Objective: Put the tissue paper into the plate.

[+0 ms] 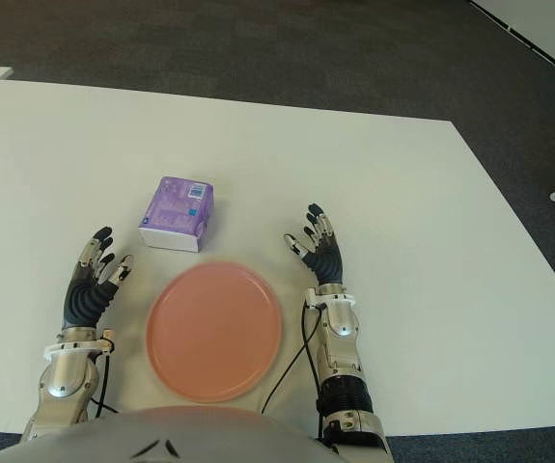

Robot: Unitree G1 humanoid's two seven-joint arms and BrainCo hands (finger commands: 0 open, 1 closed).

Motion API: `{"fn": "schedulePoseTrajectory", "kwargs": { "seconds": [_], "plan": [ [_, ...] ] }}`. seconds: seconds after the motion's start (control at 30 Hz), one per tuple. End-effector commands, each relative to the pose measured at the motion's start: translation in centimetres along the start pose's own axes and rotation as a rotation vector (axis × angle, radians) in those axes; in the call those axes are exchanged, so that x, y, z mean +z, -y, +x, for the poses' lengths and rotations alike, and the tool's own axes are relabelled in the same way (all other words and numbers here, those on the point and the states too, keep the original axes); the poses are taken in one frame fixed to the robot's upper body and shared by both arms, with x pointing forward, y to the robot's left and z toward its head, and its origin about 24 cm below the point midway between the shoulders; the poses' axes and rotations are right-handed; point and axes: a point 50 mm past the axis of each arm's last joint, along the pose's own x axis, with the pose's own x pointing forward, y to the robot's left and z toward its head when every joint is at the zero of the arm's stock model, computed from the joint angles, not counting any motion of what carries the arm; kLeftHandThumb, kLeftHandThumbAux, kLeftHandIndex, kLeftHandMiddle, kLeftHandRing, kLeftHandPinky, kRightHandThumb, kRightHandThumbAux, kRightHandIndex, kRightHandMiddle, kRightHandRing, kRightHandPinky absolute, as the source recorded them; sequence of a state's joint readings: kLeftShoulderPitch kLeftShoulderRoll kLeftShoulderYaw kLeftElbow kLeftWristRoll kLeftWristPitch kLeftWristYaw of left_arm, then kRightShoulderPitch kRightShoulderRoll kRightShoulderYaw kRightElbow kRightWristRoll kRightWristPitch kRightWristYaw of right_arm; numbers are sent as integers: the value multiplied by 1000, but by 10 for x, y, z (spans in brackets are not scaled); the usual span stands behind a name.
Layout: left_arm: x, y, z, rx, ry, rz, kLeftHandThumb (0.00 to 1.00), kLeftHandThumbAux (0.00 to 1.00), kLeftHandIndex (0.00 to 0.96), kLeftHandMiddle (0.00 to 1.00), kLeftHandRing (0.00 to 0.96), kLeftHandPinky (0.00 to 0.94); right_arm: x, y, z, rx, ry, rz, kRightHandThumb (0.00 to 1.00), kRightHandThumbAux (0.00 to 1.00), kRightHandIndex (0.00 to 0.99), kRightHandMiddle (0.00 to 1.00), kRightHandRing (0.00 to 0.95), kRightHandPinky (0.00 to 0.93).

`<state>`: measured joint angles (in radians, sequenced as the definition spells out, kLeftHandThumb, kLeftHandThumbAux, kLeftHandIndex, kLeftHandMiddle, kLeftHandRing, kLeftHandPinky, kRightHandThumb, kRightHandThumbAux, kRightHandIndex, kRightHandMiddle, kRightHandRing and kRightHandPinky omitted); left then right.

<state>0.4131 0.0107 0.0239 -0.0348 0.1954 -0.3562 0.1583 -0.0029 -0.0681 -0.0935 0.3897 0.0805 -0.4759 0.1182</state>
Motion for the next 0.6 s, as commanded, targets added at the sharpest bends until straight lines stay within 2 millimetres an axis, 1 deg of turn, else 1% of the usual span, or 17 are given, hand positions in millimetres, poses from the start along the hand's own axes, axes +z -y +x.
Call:
{"fn": "schedulePoseTrajectory", "kwargs": {
  "seconds": [0.03,0.43,0.6],
  "plan": [
    [-5,-2,-3,14,-26,2,45,616,0,0,0,0,-9,-3,-10,-17,-81,-4,0,798,25,20,9,39],
    [-7,-4,-1,-2,-41,13,55,604,0,0,0,0,-10,-11,-22,-54,-164,-24,0,787,18,25,13,30],
    [-6,-6,2,-8,-41,17,61,602,0,0,0,0,-11,-19,-32,-41,-187,-4,18,783,18,31,18,36]
  ]
}}
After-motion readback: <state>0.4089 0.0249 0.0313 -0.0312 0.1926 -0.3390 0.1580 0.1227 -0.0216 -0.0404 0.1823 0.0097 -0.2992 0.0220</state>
